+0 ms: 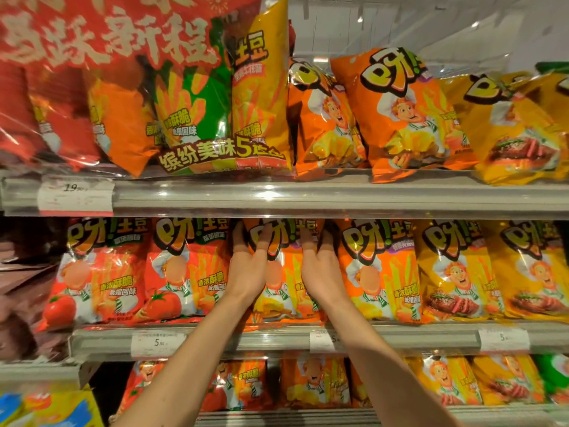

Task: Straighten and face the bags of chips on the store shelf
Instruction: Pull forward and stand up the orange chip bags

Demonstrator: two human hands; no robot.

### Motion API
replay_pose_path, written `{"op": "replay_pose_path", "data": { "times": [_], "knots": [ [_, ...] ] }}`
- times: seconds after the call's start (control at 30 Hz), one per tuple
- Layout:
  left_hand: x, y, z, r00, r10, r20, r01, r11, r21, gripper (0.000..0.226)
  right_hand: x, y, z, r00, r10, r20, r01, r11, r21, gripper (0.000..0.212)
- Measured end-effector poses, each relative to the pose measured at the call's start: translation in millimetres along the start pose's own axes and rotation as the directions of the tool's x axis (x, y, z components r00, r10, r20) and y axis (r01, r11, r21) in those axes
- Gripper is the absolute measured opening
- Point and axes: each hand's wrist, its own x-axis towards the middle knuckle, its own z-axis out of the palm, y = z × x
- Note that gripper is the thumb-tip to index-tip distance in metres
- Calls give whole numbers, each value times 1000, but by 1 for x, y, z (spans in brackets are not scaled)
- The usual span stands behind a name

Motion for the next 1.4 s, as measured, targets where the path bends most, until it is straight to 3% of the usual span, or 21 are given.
{"op": "replay_pose_path", "data": {
  "times": [0.17,0.23,0.37,0.43,0.5,0.6,0.7,0.9,1.17,1.4],
  "knots": [
    [-3,4,-3,1000,-21,22,20,999,36,69,1,-5,0,999,13,32,-11,998,-63,64],
    [-6,1,-7,999,31,26,-32,998,46,68,-8,-7,-4,998,-40,49,45,995,-92,66],
    [-18,-10,-14,984,119,132,-131,988,83,78,-33,-3,-19,968,-242,71,251,948,-194,66],
    [-24,-12,-13,981,118,153,-140,980,144,82,-41,5,-34,908,-420,7,397,853,-339,52],
    [-28,-13,-10,983,108,152,-137,971,194,84,-38,19,-49,820,-568,-73,447,714,-539,42],
    [-29,-13,-7,984,117,136,-145,965,220,89,-33,37,-66,849,-509,-141,249,622,-742,51],
    [-30,-13,-3,985,125,118,-149,963,223,90,-29,52,-72,888,-441,-131,171,581,-796,69],
    [-28,-14,4,979,185,79,-198,958,208,90,-17,58,-79,876,-466,-122,204,588,-783,58],
    [-30,-19,10,979,177,97,-200,919,341,96,-21,68,-76,867,-489,-94,243,581,-777,62],
    [-31,-12,1,976,141,166,-200,884,423,90,-27,59,-88,897,-434,-78,298,727,-619,66]
  ]
}}
